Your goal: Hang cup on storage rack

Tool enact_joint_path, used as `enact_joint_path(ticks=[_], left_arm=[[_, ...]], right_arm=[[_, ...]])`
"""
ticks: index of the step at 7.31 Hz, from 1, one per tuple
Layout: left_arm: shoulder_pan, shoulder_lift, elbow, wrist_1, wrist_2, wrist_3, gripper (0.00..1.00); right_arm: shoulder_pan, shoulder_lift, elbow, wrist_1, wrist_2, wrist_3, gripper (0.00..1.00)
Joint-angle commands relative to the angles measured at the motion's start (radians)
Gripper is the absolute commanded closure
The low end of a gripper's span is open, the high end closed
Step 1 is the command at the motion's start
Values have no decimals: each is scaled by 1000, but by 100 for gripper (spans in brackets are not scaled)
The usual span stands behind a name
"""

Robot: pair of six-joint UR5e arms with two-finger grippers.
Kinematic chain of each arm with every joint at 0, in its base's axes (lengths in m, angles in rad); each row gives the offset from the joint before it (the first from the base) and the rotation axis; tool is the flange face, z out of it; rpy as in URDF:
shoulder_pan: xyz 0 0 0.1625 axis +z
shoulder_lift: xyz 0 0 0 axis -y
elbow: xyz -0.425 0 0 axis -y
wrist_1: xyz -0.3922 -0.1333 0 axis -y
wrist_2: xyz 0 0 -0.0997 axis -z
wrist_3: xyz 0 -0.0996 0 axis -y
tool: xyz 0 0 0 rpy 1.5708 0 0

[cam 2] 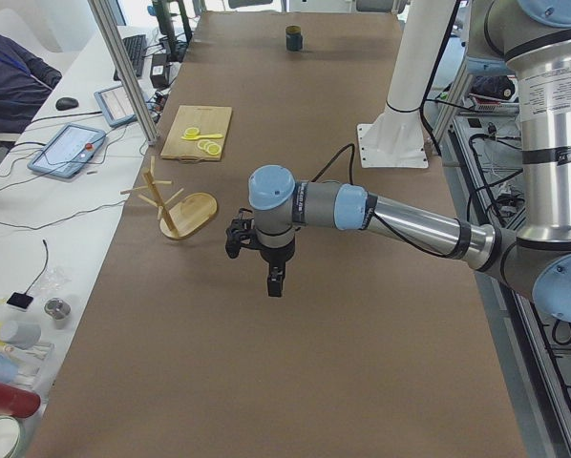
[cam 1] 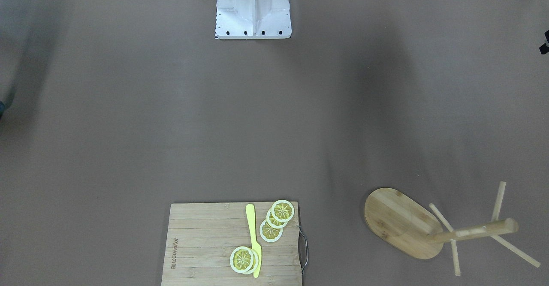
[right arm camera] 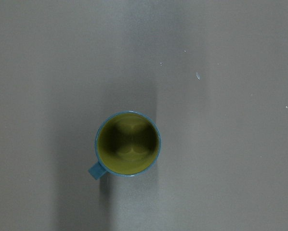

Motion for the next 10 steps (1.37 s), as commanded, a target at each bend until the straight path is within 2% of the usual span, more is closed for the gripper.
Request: enact_joint_path(ticks=[1, 3, 5, 6, 7, 10], left_arm=[[-1, -4, -6, 0, 0, 0, 1], [1, -9, -24, 0, 0, 0, 1], [-1, -42, -18, 0, -2, -5, 1], [-1, -59, -18, 2, -2, -8, 1], [-1, -83, -18, 2, -2, -9, 1], [-1, -162, -9, -3, -3, -9, 1]], right_arm=[[0, 0, 0, 0, 3, -1, 0], [2, 2, 2, 1, 11, -1, 0], [2, 14, 58, 3, 12, 2, 0], [3, 11, 72, 2, 55, 0, 0], [5, 15, 63, 2, 158, -12, 0], [5, 15, 28, 3, 141, -9, 0]])
